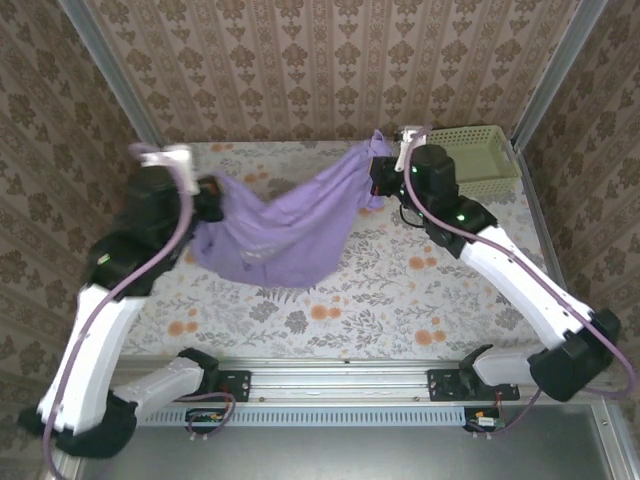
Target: Fold the inside-out t-shirt
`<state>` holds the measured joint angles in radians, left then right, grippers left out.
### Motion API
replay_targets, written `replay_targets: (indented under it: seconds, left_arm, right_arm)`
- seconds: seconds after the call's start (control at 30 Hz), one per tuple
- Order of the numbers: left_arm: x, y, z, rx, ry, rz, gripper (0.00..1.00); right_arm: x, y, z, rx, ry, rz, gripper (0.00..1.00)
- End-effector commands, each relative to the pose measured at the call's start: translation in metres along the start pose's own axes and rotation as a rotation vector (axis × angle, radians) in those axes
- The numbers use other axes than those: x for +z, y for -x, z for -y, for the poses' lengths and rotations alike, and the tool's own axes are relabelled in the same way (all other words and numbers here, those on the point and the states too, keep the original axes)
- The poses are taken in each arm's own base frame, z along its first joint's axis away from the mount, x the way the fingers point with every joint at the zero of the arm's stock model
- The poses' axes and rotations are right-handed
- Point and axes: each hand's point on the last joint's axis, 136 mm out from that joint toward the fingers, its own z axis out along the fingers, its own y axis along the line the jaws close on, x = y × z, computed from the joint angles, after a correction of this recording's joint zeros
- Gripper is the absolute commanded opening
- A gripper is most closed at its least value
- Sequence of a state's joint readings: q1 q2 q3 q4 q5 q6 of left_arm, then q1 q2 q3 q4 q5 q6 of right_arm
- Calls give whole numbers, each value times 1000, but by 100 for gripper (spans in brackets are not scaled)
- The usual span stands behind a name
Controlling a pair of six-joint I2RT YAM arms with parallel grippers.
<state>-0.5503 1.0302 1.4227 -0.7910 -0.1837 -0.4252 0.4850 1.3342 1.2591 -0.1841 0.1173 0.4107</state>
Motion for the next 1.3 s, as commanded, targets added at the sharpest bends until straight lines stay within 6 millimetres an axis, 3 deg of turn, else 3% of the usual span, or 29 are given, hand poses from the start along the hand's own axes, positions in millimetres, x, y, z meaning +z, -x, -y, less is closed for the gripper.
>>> replay_targets:
  seconds: [0.0,0.03,0.07,0.13,0.2,0.33,0.5,0.6,0.67,0.83,0.97,1.07,1.2,1.27]
  left_arm:
    - [30,-48,42,19,-113,-140,0]
    - [42,-66,56,19,-143,-186,0]
    - [53,-83,69,22,-169,-225,0]
    - [70,-112,93,36,-210,-288,0]
    - [85,-139,115,56,-240,-347,0]
    - [106,-183,151,101,-295,-451,1]
    - [115,-210,171,161,-357,-539,29]
    - [110,-212,149,206,-296,-501,50]
    - [103,-213,118,240,-199,-449,61]
    - [90,-233,48,339,-4,-464,78]
    - [93,-251,28,408,34,-509,85]
    - [107,-258,13,407,94,-533,86]
    - [135,-255,-9,380,187,-550,82]
    - [146,-251,-12,376,208,-562,74]
  right_arm:
    - [21,-22,33,107,-69,-53,0]
    - [23,-28,47,133,-108,-70,0]
    - [33,-45,62,156,-146,-112,7]
    - [34,-61,76,186,-170,-141,27]
    - [27,-74,82,207,-173,-148,46]
    - [3,-91,90,257,-183,-140,68]
    - [-24,-108,88,284,-139,-137,78]
    - [-36,-121,77,267,-92,-147,80]
    - [-42,-134,68,234,-72,-165,81]
    - [-49,-177,36,121,-22,-240,83]
    - [-48,-215,12,38,24,-304,85]
    - [-44,-237,3,35,23,-346,86]
    - [-36,-262,-5,112,37,-391,87]
    - [-31,-273,-14,196,78,-399,88]
